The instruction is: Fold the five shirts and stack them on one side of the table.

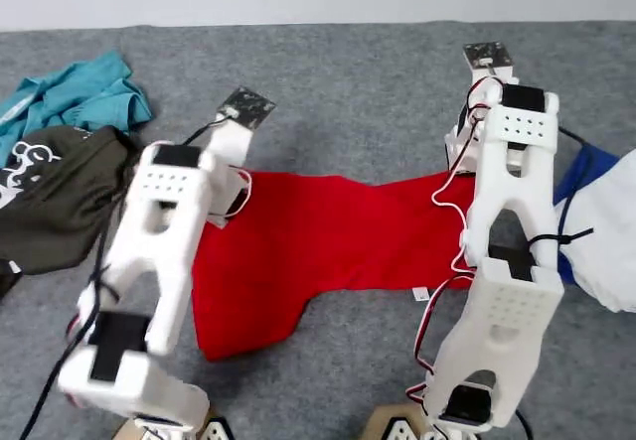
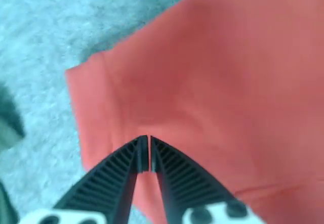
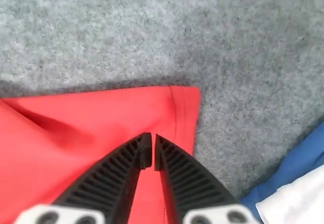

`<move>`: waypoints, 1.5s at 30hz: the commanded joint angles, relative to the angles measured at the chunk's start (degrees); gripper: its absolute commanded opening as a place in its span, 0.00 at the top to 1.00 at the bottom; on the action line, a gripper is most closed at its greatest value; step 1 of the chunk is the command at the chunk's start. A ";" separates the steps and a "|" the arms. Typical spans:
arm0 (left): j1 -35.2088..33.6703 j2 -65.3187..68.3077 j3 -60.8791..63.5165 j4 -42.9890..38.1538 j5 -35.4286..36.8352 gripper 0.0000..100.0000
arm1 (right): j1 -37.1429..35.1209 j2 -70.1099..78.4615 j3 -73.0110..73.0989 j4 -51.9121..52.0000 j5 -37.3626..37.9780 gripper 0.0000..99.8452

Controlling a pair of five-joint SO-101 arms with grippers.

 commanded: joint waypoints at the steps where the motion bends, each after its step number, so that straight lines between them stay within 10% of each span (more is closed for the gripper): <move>1: -0.18 5.80 -5.76 1.32 0.18 0.98 | -0.40 1.71 -2.73 -0.75 0.79 0.98; 20: -11.87 13.80 -8.66 4.13 -5.27 0.98 | 1.54 16.92 -10.99 -5.93 4.48 0.98; 35: -3.78 13.71 -24.04 17.41 -5.10 0.98 | -0.84 13.58 -22.15 5.85 4.84 0.97; 45: -3.60 19.25 -27.30 8.00 -4.84 0.98 | -1.36 19.21 -22.59 -5.49 4.84 0.97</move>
